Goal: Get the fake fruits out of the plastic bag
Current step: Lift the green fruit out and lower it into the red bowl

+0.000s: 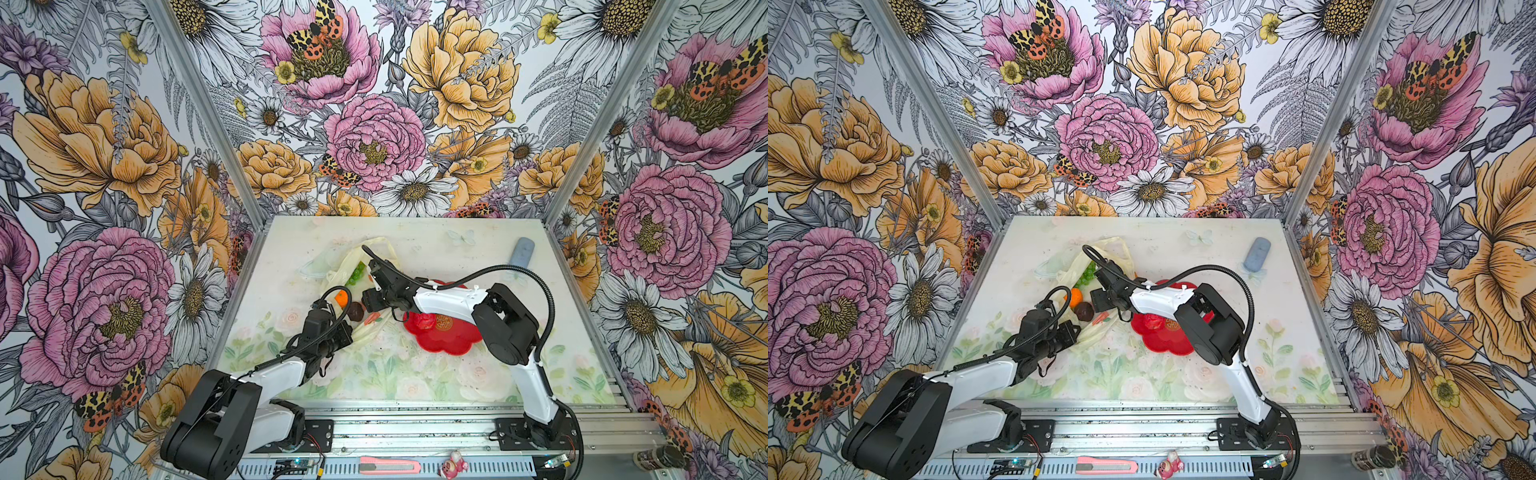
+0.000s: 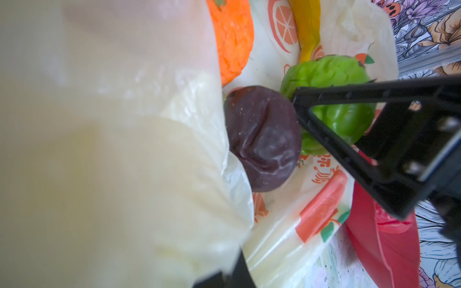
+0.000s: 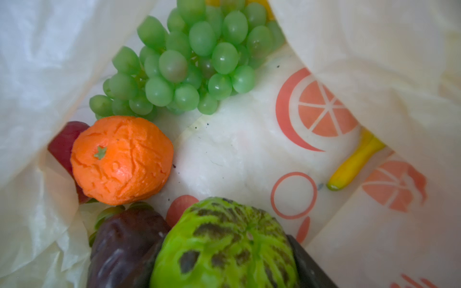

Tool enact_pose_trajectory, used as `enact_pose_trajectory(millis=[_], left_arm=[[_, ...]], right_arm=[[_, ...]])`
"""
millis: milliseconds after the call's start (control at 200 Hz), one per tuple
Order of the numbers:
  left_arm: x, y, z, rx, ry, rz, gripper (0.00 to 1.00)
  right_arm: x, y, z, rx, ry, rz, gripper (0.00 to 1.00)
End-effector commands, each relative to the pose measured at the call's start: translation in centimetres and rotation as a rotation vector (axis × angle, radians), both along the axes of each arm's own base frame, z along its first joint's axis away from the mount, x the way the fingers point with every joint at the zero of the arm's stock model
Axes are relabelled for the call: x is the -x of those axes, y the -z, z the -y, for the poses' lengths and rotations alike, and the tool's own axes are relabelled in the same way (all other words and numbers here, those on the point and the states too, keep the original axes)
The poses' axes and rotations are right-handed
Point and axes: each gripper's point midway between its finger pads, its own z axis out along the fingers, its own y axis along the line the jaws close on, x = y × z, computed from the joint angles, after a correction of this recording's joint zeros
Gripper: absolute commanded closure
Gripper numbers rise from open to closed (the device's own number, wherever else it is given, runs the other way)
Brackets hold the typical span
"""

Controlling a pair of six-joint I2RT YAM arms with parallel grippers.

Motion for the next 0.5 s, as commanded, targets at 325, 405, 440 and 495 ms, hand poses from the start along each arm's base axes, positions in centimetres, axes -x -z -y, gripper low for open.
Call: enact_pose_trajectory(millis=[325, 405, 440, 495], left_arm=[[-0.8, -0.7, -0.2, -0.009, -0.002, 0.026, 1.0], [-0.8, -0.7, -0.1, -0.008, -0.001, 0.026, 1.0], [-0.8, -0.7, -0.2, -0.01, 0.0, 0.025, 1.0], [-0.8, -0.7, -0.2, -0.01, -0.001, 0.026, 1.0]], right_arm=[[1.2, -9.0, 0.9, -0.104, -0.039, 0.1, 0.31], [1.5, -9.5, 1.3, -0.108, -0.041, 0.102, 0.31], [1.7, -9.9, 1.5, -0.111, -0.042, 0.105, 0.31], [2.2, -10.5, 2.0, -0.108, -0.045, 0.109, 0.31]])
